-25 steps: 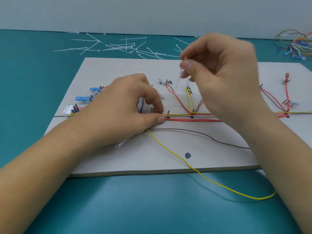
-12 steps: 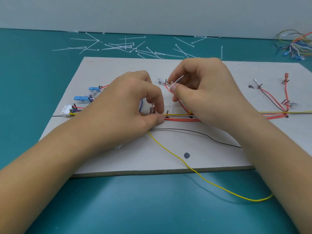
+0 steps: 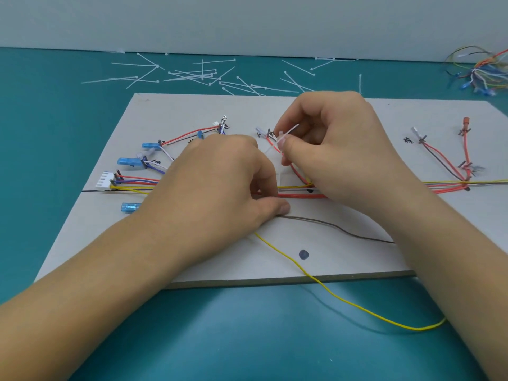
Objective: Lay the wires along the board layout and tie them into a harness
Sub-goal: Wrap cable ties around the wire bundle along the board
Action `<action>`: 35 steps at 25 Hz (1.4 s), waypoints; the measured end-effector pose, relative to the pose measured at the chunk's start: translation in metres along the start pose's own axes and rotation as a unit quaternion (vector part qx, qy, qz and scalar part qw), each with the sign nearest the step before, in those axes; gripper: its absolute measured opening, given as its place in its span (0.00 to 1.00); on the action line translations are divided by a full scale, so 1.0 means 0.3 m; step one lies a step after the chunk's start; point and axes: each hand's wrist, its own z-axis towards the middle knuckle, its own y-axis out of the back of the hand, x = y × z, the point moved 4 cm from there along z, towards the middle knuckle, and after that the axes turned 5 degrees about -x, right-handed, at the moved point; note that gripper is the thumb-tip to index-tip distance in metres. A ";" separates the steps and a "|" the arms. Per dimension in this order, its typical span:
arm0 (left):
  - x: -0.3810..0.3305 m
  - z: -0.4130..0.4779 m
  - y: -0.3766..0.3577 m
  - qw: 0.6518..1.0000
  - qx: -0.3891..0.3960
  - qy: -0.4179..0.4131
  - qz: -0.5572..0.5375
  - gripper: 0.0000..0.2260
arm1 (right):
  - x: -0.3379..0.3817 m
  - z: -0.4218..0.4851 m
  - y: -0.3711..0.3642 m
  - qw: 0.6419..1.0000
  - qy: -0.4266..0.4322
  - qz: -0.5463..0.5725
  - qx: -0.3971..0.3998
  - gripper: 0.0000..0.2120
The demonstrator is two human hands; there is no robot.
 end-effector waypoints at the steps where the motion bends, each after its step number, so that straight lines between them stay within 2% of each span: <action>1: 0.001 0.000 -0.001 1.000 -0.001 0.013 0.008 0.10 | 0.002 -0.001 -0.001 1.000 0.000 -0.002 0.002 0.08; 4: 0.002 -0.003 0.002 0.999 0.011 0.025 0.019 0.08 | 0.004 -0.003 -0.004 1.000 -0.002 -0.003 0.009 0.08; 10: 0.004 0.005 0.018 0.996 0.087 0.020 0.002 0.01 | 0.001 -0.005 -0.006 1.000 -0.007 -0.003 0.016 0.08; 16: -0.037 -0.005 0.017 0.995 0.030 -0.047 0.082 0.05 | -0.003 -0.002 0.004 1.000 -0.007 0.003 0.013 0.07; 21: -0.052 0.001 0.016 0.991 0.033 -0.062 0.109 0.06 | -0.011 0.000 0.012 1.000 -0.014 0.011 0.021 0.06; 26: -0.037 -0.003 0.035 0.999 0.004 -0.036 -0.026 0.04 | -0.004 -0.011 0.008 0.993 -0.007 -0.010 0.116 0.07; 30: -0.048 -0.004 0.049 0.985 -0.025 -0.032 -0.167 0.03 | 0.000 -0.025 0.027 0.978 -0.015 0.011 0.210 0.08; 35: -0.029 0.010 0.026 0.976 -0.015 -0.035 -0.215 0.02 | -0.009 -0.028 0.032 0.968 -0.021 0.020 0.248 0.07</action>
